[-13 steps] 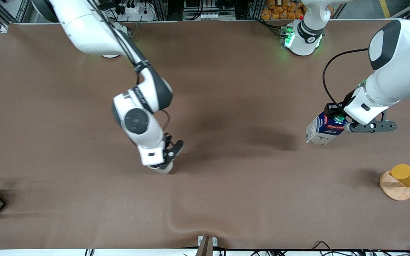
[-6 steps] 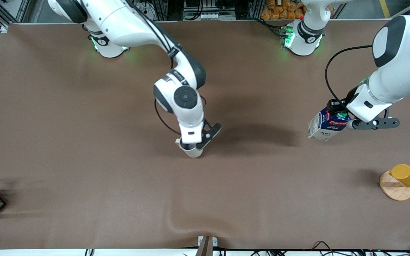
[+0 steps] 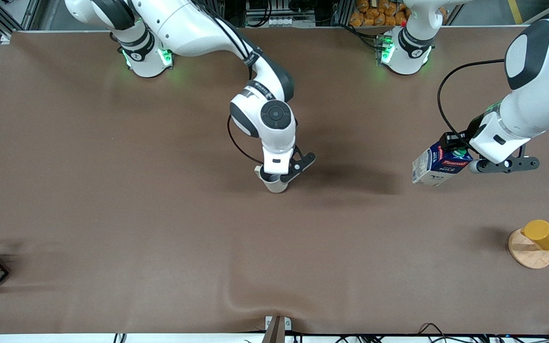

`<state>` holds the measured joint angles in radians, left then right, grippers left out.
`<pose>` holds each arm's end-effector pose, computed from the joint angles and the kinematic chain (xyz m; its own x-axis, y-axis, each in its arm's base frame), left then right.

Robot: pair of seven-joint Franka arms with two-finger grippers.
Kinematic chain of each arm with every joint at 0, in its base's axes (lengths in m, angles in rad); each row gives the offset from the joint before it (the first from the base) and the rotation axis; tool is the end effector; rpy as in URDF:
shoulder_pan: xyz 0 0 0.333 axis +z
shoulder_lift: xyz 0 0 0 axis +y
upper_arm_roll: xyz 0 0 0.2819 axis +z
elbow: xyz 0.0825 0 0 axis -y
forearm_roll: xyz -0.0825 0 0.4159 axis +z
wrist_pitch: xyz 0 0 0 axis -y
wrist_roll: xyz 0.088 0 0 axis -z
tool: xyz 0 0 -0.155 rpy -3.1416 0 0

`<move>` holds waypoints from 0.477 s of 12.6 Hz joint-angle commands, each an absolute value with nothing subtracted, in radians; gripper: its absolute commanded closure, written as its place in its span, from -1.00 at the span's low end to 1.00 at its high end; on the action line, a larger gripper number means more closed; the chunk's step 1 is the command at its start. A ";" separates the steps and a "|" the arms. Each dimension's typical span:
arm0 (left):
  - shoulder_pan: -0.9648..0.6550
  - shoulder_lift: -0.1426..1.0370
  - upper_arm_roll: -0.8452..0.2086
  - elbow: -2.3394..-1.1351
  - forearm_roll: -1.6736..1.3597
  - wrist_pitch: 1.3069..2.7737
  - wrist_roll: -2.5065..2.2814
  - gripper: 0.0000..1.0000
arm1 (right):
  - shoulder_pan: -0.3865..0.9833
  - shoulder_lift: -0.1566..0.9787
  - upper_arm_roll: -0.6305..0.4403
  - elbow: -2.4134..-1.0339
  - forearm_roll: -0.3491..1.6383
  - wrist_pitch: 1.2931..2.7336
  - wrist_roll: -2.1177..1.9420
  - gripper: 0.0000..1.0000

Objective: Place milk next to cup
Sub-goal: 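Carry the mug to the table middle with the right gripper and lower it, then open the right gripper off the mug while the left gripper carries the milk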

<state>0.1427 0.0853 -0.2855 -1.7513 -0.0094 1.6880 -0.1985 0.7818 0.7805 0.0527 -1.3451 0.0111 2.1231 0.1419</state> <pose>0.5871 -0.0833 0.4129 0.9874 0.0558 -0.1483 0.0570 -0.9984 0.0039 0.5013 0.5466 0.1717 0.7827 0.6223 -0.0086 0.6214 -0.7822 -0.0457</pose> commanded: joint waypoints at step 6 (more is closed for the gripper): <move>0.106 0.089 -0.301 -1.736 -0.031 1.671 -0.305 0.22 | 0.802 0.775 0.038 -1.321 0.028 2.166 0.225 -1.00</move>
<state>0.1268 0.0880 -0.2955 -1.7517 -0.0136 1.6862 -0.2673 0.7921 0.7893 0.0498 -1.3371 0.0150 2.1735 0.1739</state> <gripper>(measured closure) 0.577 0.423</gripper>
